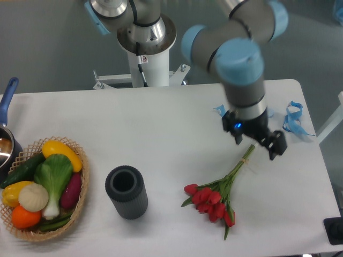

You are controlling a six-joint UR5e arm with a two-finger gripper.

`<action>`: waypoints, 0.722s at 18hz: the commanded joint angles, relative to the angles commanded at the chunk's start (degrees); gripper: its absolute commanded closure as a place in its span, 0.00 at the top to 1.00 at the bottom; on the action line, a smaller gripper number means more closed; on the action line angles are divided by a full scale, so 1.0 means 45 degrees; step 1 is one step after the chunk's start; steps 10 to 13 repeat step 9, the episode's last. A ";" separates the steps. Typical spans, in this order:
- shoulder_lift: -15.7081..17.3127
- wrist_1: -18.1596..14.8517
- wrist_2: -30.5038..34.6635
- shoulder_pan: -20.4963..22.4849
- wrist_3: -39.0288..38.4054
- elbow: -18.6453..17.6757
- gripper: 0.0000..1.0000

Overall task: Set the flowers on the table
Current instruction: 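Lift the open gripper up away from the tulips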

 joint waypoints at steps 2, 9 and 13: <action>0.0449 -0.0468 -0.0431 0.0663 0.1249 -0.0117 1.00; 0.1212 -0.1037 -0.1917 0.2092 0.3931 -0.0606 1.00; 0.1212 -0.1037 -0.1917 0.2092 0.3931 -0.0606 1.00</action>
